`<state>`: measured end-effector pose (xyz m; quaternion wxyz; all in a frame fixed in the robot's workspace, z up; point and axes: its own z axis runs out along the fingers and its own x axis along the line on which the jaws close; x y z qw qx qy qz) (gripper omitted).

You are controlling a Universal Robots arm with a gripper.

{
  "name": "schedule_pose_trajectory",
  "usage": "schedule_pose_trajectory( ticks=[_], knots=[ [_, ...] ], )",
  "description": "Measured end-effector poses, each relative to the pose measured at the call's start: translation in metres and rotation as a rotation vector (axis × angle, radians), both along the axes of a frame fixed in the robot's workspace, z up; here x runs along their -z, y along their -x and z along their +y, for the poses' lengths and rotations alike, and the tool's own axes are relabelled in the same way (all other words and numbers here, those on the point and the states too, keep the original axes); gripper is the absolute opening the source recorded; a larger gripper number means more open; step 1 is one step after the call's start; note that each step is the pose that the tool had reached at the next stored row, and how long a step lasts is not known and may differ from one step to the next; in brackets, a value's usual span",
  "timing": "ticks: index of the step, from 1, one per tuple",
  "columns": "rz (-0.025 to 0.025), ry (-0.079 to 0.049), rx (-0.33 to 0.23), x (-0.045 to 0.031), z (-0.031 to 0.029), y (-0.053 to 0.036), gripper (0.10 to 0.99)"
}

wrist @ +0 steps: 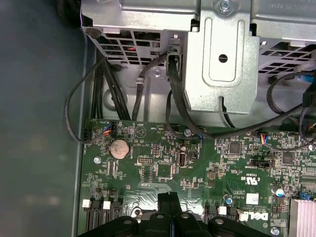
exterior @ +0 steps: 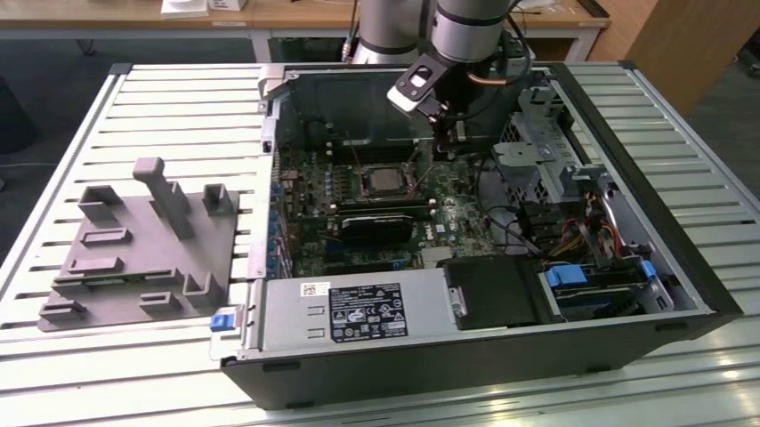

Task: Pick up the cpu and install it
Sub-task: 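Close the cpu cover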

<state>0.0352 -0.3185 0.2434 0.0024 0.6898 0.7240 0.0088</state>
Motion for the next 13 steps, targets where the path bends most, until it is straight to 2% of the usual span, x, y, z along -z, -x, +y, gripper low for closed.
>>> schedule_pose_trajectory(
  ticks=[13],
  knots=[
    [0.0000,0.000,0.000,0.0000,0.0000,0.0031,0.106]
  ],
)
